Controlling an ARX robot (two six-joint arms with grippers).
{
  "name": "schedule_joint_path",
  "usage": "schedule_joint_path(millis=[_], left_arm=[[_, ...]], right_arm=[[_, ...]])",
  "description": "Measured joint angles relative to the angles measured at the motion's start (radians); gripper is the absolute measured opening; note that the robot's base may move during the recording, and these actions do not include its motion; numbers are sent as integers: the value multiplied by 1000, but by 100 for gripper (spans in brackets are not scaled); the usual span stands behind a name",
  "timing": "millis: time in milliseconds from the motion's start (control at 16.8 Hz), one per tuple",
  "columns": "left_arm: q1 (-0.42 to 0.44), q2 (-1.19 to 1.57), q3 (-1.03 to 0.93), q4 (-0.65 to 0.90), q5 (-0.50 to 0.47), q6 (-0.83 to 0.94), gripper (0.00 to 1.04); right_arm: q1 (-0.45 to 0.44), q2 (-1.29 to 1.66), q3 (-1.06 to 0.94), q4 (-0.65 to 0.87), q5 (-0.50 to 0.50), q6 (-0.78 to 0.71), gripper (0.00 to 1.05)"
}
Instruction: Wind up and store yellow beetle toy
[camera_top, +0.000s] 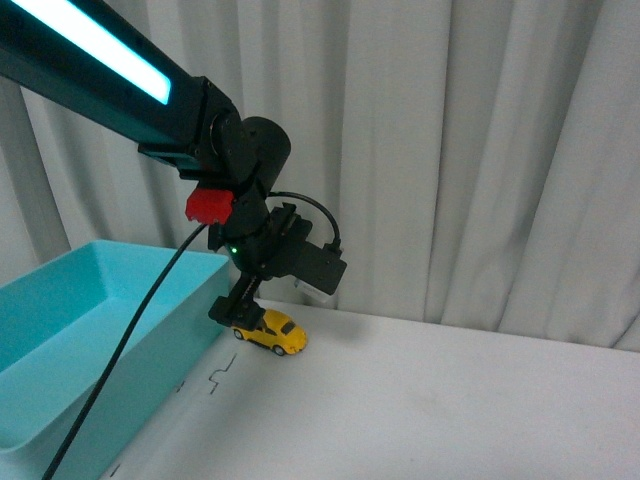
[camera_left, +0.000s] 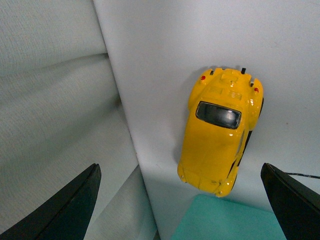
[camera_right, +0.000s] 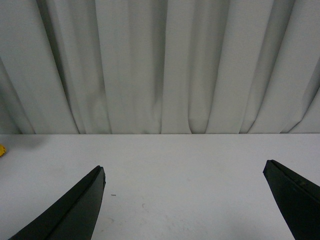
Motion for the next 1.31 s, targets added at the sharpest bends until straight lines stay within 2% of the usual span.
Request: schedule_joint_path(millis=[417,655,1310], left_arm=[[19,105,93,-78,-56,-88,98],[17,127,130,-92,-40,-84,95],[-10,157,164,-119,-28,-62,42]], right_arm=[[0,0,0,0,0,0,98],[0,0,0,0,0,0,98],[0,0,0,0,0,0,98]])
